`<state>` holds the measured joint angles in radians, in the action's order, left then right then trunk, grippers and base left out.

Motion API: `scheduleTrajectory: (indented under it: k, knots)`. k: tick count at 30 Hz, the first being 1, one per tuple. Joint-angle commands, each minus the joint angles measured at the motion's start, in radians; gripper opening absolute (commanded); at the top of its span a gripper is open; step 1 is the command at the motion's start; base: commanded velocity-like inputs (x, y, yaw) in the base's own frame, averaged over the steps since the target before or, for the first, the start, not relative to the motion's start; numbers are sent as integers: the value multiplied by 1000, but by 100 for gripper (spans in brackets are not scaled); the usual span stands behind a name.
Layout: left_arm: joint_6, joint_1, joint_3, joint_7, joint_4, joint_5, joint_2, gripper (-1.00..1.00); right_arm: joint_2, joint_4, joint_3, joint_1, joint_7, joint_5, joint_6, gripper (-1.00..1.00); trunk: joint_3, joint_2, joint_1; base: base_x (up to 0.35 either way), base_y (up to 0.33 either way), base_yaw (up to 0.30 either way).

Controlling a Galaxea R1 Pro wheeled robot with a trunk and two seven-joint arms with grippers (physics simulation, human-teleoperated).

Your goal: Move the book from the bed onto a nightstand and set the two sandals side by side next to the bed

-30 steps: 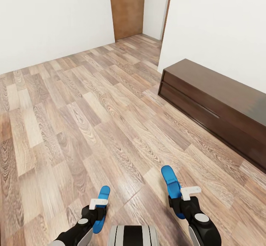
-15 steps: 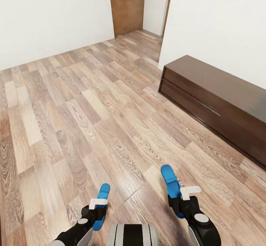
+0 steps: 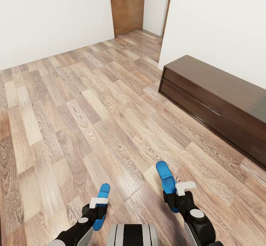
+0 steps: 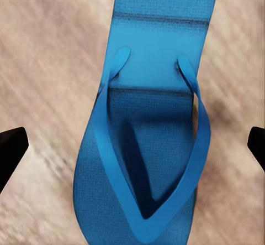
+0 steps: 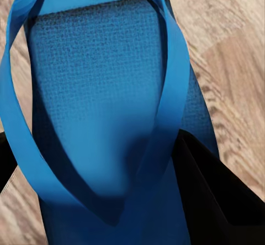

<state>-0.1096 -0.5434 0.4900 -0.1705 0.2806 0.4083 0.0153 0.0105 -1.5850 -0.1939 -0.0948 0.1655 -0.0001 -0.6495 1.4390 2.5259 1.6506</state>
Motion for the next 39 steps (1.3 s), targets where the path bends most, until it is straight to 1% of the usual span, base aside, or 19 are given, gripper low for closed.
scheduleTrajectory:
  k: [1,7,14,22,28,39]
  knots:
    - [-4,-1,9,-6,0,8,0,100,1,-1,-4,-4,8,-3,-6,-100,1,0,0,0,0,0]
    - [-4,-1,9,-6,1,7,0,100,1,-1,-8,-39,7,-2,-9,-100,1,0,0,0,0,0]
    - [-4,-1,9,-6,2,8,0,100,2,-1,-8,-57,6,-2,-15,-100,28,2,3,0,0,0]
    - [-4,-1,9,-6,3,7,-1,100,3,-1,-8,-80,1,-2,-21,-100,28,2,3,0,0,0]
    - [-4,-3,9,-6,4,7,-1,100,9,-1,-4,-95,-44,-2,-35,-100,28,2,3,0,0,0]
    - [-4,-24,9,-6,4,7,-1,100,13,-1,-1,-98,-60,-2,-39,-100,28,2,3,0,0,0]
